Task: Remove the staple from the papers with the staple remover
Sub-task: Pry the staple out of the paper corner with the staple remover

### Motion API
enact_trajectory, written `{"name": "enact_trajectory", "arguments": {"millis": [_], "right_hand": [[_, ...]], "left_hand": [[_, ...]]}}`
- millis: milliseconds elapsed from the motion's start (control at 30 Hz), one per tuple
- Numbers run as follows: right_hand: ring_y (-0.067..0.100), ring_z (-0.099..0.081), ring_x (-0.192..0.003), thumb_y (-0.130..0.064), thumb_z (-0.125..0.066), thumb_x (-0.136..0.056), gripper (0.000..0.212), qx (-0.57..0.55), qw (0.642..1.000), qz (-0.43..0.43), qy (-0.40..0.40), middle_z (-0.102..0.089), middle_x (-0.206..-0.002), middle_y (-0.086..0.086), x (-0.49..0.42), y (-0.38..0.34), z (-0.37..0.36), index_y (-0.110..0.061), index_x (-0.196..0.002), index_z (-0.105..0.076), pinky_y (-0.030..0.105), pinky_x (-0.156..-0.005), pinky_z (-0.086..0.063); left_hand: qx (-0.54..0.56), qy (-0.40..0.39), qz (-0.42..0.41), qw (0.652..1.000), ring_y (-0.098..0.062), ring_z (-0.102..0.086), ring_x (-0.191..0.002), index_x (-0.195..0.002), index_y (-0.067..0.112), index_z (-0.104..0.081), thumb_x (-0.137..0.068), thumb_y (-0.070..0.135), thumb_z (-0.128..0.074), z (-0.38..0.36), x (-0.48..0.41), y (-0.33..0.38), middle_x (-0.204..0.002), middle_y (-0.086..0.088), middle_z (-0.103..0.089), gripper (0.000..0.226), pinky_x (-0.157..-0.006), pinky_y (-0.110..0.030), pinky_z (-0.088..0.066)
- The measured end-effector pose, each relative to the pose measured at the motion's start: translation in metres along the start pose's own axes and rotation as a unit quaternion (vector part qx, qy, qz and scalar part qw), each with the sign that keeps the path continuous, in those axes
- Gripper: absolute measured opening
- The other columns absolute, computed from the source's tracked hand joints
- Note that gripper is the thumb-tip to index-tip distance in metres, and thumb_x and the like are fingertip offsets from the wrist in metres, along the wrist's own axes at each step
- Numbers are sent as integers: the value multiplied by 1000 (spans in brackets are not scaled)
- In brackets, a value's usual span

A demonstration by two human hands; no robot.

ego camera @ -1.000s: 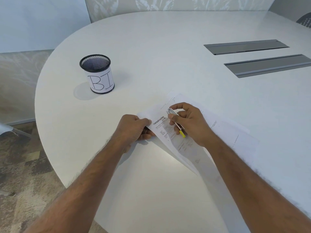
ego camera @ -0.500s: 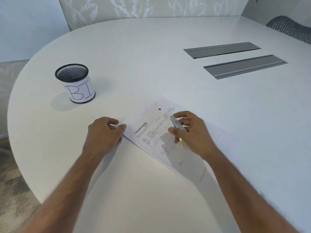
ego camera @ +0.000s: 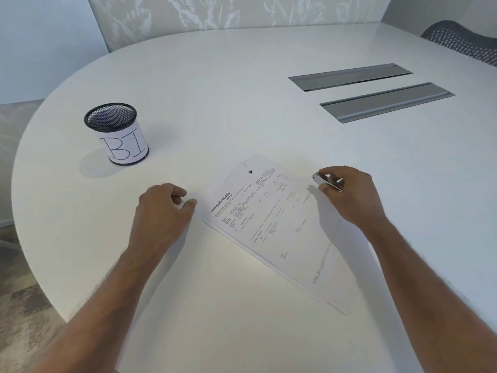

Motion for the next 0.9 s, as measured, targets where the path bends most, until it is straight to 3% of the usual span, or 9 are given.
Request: {"name": "enact_trajectory", "arguments": {"millis": [133,233,433,533,633,733,833,900], "right_hand": [[12,-61,-84,-22,-70,-85,21,35,999,-4,7,-70,-102,-12,-1,6,0,-30,-105,-73,26,-74,-46],[12,-65,-90,-23,-70,-84,20,41,999,-16,12,-73,-104,-14,0,9,1,-30,-102,-74,30,-80,-52],[16,-67,-105,-28,-74,-83,32,48,998,-19,27,-74,-114,-5,4,15,0,-21,-115,-72,27,-88,-48],[23,-59,-116,-26,-67,-90,35,62,993,21,97,-68,-124,2,15,2,16,-14,-123,-66,36,-100,-43],[21,-53,-108,-14,-57,-92,23,42,982,65,175,-65,-117,3,46,-16,28,-13,-114,-64,33,-92,-42],[24,-56,-112,-11,-57,-90,23,76,986,86,123,-65,-118,5,74,-31,6,-11,-112,-65,31,-99,-42],[28,-52,-127,-10,-63,-89,32,126,987,71,76,-61,-132,9,88,-34,-12,-6,-121,-63,45,-110,-40],[27,-52,-127,-10,-62,-91,32,121,988,62,67,-61,-133,10,92,-36,-16,-4,-123,-63,42,-112,-39]], "left_hand": [[5,0,-23,1000,-1,-56,-73,-101,18,-72,-86,31,-71,-4,2,5,-82,11,-66,20,-61,-20,-36],[6,1,-36,999,0,-58,-73,-98,21,-72,-85,33,-70,-7,4,9,-80,14,-65,17,-59,-20,-37],[-19,4,-109,994,0,-57,-71,-102,20,-71,-86,30,-71,-13,14,25,-94,10,-63,19,-62,-23,-39],[-59,-21,-184,981,-18,-64,-100,-112,18,-71,-87,28,-71,-28,25,41,-116,3,-67,27,-84,-31,-46],[-96,-45,-205,973,-28,-59,-125,-120,14,-71,-89,27,-71,-39,31,42,-134,-6,-65,34,-105,-44,-43],[-109,-57,-221,967,-29,-59,-126,-119,10,-72,-88,29,-67,-45,34,40,-135,-10,-65,37,-106,-48,-45],[-120,-59,-222,966,-29,-57,-130,-120,10,-72,-90,31,-63,-46,35,39,-137,-10,-64,38,-106,-50,-45],[-122,-60,-215,967,-29,-55,-132,-123,11,-71,-91,28,-68,-47,35,37,-140,-9,-62,36,-108,-52,-43]]}}
Point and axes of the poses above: each hand's wrist, its own x-axis away from the middle knuckle, its own z-axis out of the back of the hand, y = z × x, the point moved 10 cm from there along -x, towards the middle knuckle
